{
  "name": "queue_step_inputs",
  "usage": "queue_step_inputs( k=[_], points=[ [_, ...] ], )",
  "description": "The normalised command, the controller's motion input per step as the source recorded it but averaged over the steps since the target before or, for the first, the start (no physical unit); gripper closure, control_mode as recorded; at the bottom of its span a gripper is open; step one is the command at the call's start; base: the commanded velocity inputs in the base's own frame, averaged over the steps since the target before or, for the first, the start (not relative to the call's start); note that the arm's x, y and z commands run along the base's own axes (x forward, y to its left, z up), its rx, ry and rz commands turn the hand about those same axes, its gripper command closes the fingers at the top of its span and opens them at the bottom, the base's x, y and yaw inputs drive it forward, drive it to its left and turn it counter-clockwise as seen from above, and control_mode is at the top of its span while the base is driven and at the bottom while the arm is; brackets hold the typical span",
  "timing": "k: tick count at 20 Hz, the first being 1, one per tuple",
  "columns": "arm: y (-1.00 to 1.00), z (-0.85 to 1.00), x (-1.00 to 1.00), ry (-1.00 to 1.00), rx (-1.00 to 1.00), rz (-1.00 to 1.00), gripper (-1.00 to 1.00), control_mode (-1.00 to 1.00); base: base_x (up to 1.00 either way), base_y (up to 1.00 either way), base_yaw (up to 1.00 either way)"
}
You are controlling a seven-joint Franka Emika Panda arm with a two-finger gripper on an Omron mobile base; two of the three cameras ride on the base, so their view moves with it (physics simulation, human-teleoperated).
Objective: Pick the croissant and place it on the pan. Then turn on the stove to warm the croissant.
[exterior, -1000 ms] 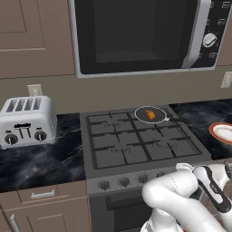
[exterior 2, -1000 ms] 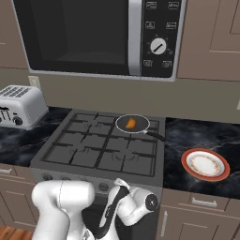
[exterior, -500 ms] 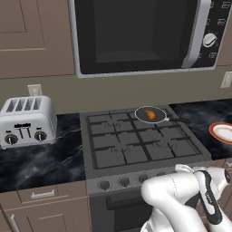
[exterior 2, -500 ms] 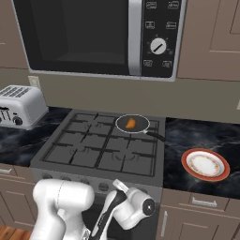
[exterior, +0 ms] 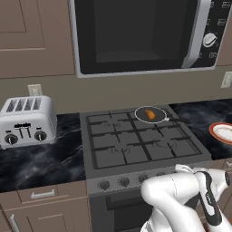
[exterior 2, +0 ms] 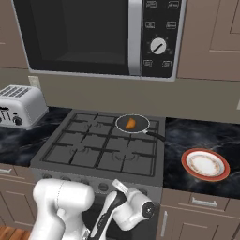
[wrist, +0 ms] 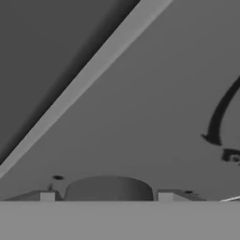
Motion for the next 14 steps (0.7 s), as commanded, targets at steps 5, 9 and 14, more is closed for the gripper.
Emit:
queue_step_inputs(
  k=[5, 9, 14],
  points=[
    [1.0, -0.27, -0.16, -0.94, -0.97, 0.08, 1.0, -1.0, 0.0, 0.0, 0.0],
    [1.0, -0.28, -0.2, -0.94, -0.98, 0.07, 1.0, -1.0, 0.0, 0.0, 0.0],
    [0.98, -0.29, -0.25, -0.93, -0.99, 0.08, 1.0, -1.0, 0.0, 0.0, 0.0]
  ],
)
